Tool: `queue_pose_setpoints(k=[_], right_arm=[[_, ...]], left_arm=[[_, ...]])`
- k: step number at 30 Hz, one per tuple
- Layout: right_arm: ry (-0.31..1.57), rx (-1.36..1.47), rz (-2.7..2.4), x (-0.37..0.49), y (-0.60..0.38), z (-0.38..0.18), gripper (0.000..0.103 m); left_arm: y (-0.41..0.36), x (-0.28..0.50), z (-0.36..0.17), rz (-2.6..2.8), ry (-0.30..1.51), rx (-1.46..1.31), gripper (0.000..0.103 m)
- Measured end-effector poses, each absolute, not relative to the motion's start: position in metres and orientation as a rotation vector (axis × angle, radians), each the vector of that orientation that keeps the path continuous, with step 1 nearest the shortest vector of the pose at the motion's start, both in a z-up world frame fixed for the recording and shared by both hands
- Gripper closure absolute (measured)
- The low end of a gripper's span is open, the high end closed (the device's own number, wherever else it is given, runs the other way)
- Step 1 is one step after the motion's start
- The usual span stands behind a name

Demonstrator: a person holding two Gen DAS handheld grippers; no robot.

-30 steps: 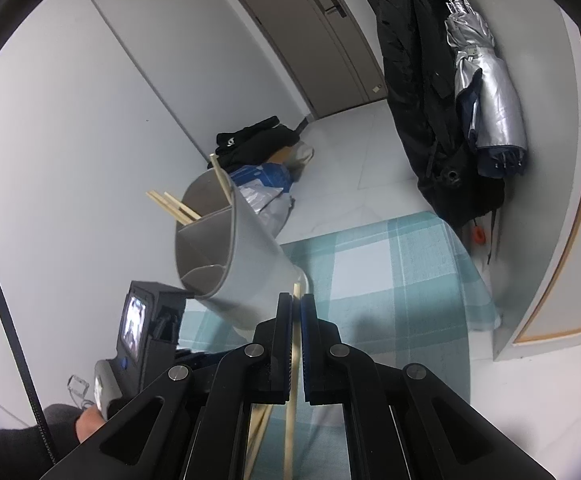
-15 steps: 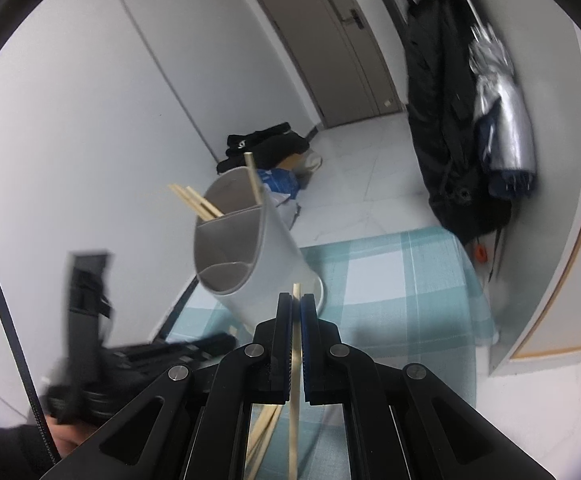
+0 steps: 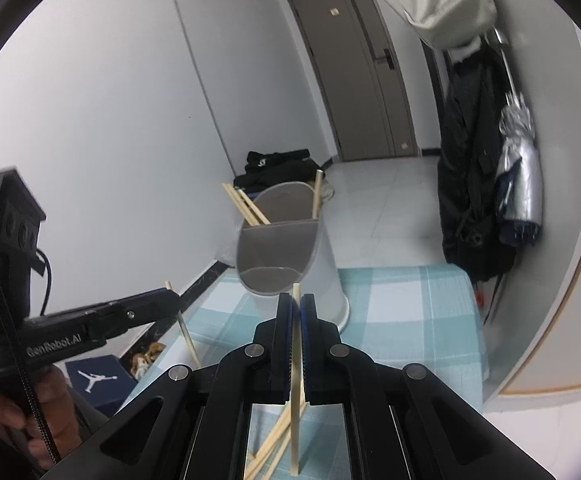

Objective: Organize utensils
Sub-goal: 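Raise both held chopsticks and carry them above the white holder, then lower the chopsticks into the holder and open both grippers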

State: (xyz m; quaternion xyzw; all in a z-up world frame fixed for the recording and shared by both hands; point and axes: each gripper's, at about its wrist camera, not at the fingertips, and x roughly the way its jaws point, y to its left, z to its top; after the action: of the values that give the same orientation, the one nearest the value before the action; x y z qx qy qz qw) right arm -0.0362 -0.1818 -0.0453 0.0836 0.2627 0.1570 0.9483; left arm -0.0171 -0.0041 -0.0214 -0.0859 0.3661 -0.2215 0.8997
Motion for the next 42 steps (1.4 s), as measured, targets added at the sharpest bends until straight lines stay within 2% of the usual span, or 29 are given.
queue_pose_setpoints(k=[13,21,34,42], right_arm=[[0.463,0.125,0.314,-0.039,-0.167,-0.031,0.1],[0.427,0.182,0.312,-0.025,-0.176,-0.002,0.1],[0.34,0.176,0.321,0.037,-0.182,0.08,0.1],[0.278,0.123,0.352,0.09,-0.166,0.118,0.1]], left_arm=[[0.001,-0.014,-0.004,-0.502,0.78,-0.149,0.102],[0.002,0.005,0.035,-0.562,0.755,-0.196,0.102],[0.014,0.08,0.122,-0.59,0.646,-0.272,0.102],[0.021,0.125,0.13,-0.547,0.594,-0.278,0.102]])
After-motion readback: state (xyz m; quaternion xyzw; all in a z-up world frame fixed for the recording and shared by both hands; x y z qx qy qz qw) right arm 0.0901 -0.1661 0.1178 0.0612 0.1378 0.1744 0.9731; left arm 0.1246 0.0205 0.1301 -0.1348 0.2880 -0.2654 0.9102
